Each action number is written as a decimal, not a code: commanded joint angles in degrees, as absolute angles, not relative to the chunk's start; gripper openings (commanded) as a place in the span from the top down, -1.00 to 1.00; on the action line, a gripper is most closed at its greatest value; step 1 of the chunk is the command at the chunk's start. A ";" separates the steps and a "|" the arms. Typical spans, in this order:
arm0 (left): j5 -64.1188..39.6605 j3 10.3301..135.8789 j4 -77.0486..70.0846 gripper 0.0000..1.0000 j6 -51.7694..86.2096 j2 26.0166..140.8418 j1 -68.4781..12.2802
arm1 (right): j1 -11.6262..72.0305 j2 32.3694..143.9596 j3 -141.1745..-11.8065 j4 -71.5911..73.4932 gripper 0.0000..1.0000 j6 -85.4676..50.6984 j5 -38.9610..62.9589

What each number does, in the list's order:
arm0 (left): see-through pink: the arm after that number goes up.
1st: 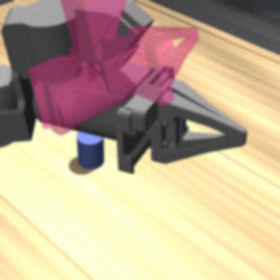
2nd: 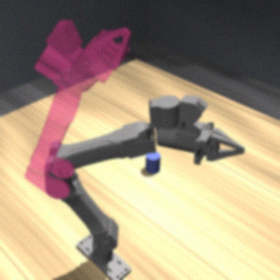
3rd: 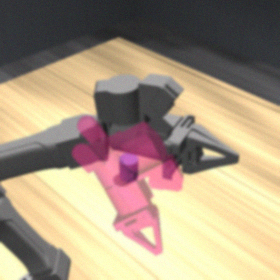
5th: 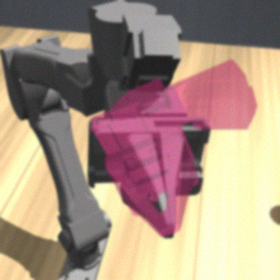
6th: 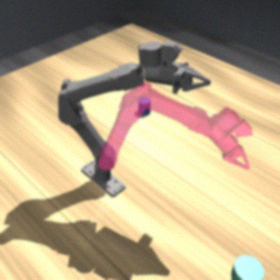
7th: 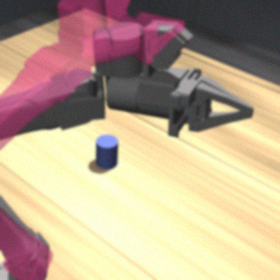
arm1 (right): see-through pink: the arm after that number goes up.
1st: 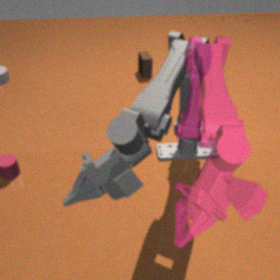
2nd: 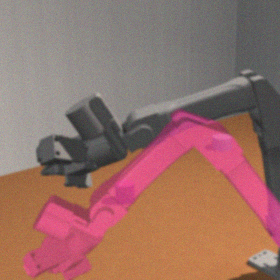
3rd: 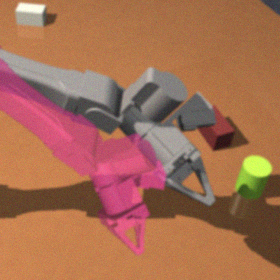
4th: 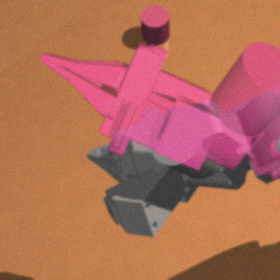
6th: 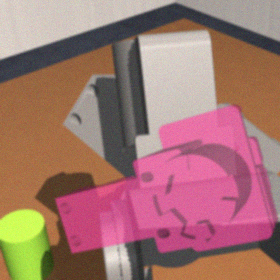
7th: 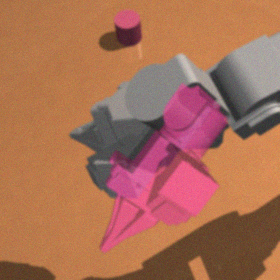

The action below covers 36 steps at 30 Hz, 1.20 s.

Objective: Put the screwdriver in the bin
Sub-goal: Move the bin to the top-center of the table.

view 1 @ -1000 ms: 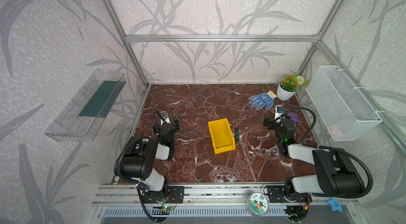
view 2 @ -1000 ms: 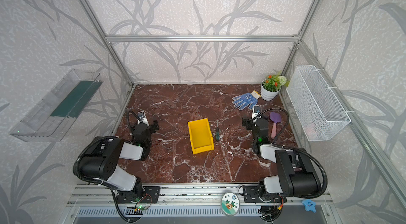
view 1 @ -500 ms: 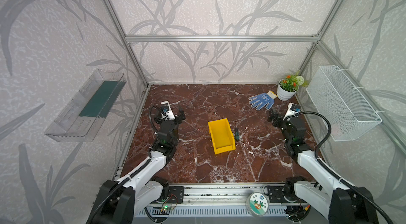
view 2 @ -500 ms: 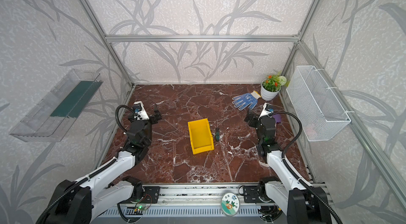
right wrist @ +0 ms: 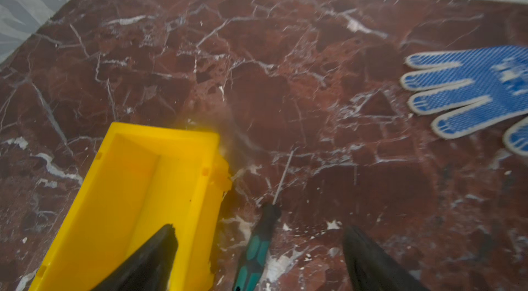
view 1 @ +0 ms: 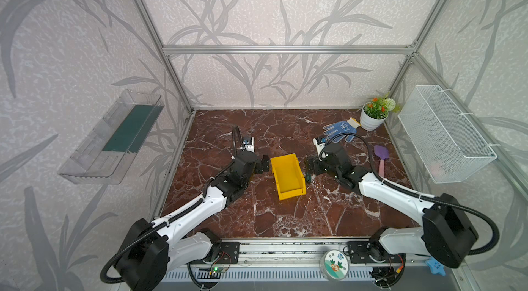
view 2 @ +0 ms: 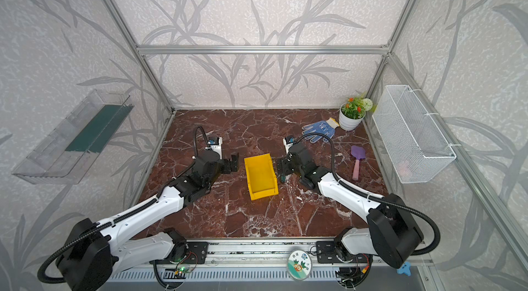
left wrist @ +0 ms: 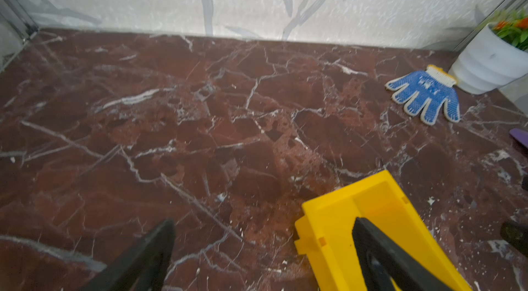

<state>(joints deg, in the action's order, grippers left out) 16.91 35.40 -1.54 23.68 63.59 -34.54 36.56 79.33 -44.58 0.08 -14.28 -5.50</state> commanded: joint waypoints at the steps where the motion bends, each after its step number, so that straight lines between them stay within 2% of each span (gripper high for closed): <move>1: 15.07 31.83 4.92 -0.99 32.66 58.02 -34.39 | 40.44 83.11 -47.93 -5.24 -0.74 -14.06 -5.81; 8: 16.15 26.49 7.36 -0.99 35.93 45.18 -34.15 | 45.17 91.48 -53.49 -9.68 -0.29 -16.25 -8.96; 14: 11.02 28.73 8.14 -0.99 38.41 48.46 -33.47 | 45.26 94.91 -55.99 -11.63 0.65 -17.58 -14.83; 17: 8.47 31.04 8.89 -0.99 37.80 51.42 -33.40 | 45.26 97.39 -59.72 -14.57 0.97 -18.03 -18.38; 25: 4.43 35.51 10.20 -0.99 38.40 56.67 -33.00 | 43.97 111.32 -79.47 -21.91 1.00 -11.12 -23.58; 33: 3.50 35.11 8.36 -0.99 40.34 57.28 -32.26 | 40.08 124.49 -96.38 -28.19 1.00 -13.18 -18.34; 36: 4.00 34.73 8.45 -0.99 39.85 56.63 -32.00 | 39.64 126.30 -99.08 -29.80 0.81 -13.62 -15.76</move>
